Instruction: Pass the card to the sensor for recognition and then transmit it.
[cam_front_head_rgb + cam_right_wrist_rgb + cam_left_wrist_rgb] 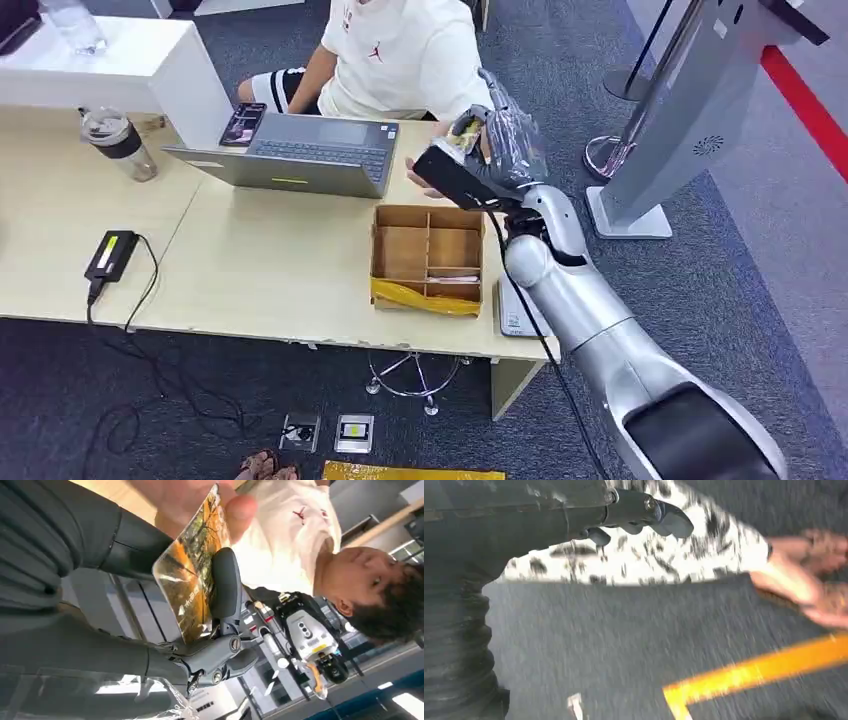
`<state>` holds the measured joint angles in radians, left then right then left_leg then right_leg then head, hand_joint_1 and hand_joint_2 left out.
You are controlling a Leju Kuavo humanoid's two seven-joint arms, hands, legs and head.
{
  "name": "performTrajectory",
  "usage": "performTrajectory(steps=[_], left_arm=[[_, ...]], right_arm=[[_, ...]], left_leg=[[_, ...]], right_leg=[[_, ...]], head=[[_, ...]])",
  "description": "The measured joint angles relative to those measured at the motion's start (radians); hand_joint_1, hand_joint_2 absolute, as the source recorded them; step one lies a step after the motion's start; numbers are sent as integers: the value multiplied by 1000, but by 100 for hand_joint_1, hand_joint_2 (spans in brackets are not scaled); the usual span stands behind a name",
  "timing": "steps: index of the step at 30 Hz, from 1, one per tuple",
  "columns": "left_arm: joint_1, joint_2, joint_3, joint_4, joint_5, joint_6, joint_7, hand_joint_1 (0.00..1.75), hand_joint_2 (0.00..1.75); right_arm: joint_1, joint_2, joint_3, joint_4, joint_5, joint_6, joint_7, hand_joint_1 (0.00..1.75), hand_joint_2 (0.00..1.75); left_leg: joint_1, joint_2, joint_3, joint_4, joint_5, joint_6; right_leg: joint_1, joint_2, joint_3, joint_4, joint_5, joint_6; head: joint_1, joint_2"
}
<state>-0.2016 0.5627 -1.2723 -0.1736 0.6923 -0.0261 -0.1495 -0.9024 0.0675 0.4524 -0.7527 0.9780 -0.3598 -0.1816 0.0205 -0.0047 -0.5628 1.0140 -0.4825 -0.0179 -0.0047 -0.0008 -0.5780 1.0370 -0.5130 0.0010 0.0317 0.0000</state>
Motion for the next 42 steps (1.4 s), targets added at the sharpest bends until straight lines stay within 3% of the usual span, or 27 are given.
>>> performTrajectory(steps=[4,5,6,15,20,26,37,39,42], left_arm=[[0,-7,-25,0,-25,55,-41,0,175],[0,-10,-32,0,-30,60,-45,0,175],[-1,-14,-40,0,-36,60,-49,0,175],[-3,-23,-88,0,-74,28,-52,0,175],[-3,-23,-92,0,-54,17,-45,0,175],[-2,-23,-95,0,-11,-1,1,0,175],[-3,-23,-95,0,55,-57,82,0,175],[-3,-23,-95,0,63,-59,84,0,175],[-3,-23,-95,0,76,-45,84,0,175]], right_arm=[[0,-19,2,13,23,17,11,168,175],[0,-23,2,13,25,19,13,31,175],[0,-26,3,13,26,22,16,0,175],[41,-74,9,-43,-56,31,44,0,175],[140,-132,-25,-192,-211,22,61,0,175],[261,-193,-107,-323,-458,-45,70,0,175],[461,-250,-237,-404,-808,-105,56,0,175],[486,-250,-243,-418,-832,-111,56,0,175],[524,-250,-241,-456,-767,-110,62,0,175]], left_leg=[[0,1,0,0,0,0],[0,1,0,0,0,0],[0,1,1,0,0,0],[0,2,1,0,0,0],[0,2,1,0,-1,0],[0,2,1,0,-1,0],[0,2,1,0,-1,0],[0,2,1,0,-1,0],[0,2,1,0,-1,0]], right_leg=[[0,1,0,0,0,0],[0,1,0,0,0,0],[0,1,0,0,0,0],[0,1,0,0,0,0],[0,1,0,-1,0,0],[0,1,0,-1,0,0],[0,1,0,-1,0,0],[0,1,0,-1,0,0],[0,1,1,-1,0,0]], head=[[0,0],[0,0],[0,0],[0,0],[0,0],[0,0],[0,0],[0,0],[0,0]])
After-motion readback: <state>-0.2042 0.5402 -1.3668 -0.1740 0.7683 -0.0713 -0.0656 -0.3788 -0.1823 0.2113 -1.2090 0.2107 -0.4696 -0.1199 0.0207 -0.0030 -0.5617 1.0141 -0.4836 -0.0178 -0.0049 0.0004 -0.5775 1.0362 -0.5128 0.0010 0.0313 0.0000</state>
